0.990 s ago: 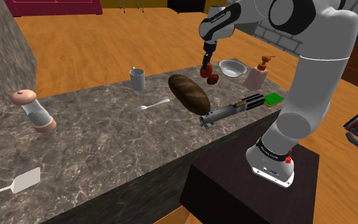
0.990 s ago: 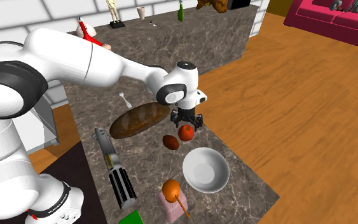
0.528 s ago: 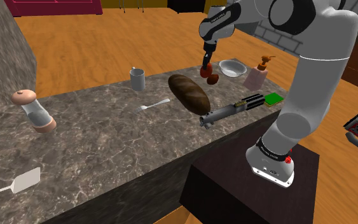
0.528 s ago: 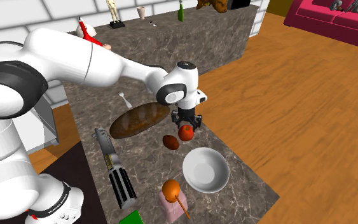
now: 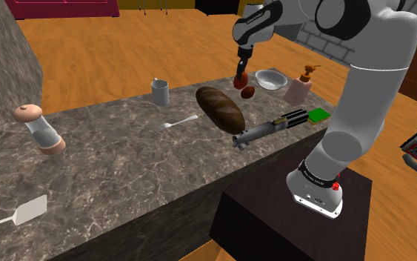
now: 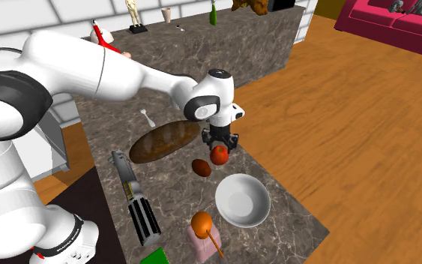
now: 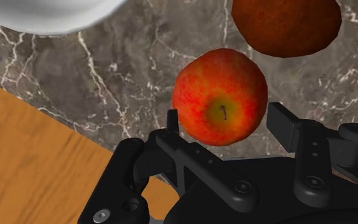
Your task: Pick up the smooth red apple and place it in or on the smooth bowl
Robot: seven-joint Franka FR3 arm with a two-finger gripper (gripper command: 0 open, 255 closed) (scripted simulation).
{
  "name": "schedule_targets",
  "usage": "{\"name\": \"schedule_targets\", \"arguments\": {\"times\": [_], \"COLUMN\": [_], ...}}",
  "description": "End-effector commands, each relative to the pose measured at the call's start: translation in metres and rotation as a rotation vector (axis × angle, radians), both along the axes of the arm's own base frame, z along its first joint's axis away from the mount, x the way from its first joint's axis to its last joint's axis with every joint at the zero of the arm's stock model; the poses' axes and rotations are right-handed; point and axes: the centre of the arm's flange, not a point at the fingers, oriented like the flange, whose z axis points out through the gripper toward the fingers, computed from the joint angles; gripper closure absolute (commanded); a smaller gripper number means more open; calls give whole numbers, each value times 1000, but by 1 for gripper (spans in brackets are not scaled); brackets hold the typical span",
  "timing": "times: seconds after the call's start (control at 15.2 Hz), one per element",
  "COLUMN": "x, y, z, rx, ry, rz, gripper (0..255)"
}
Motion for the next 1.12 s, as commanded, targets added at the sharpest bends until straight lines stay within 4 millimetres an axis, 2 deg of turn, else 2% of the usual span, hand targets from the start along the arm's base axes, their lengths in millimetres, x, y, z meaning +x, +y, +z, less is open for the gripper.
{"name": "schedule_targets", "arguments": {"times": [0.0, 1.06], "x": [0, 0], "y": [0, 0], "z": [10, 94], "rx": [0, 0], "ry": [0, 0], "rz": [0, 0], "gripper": [255, 255]}}
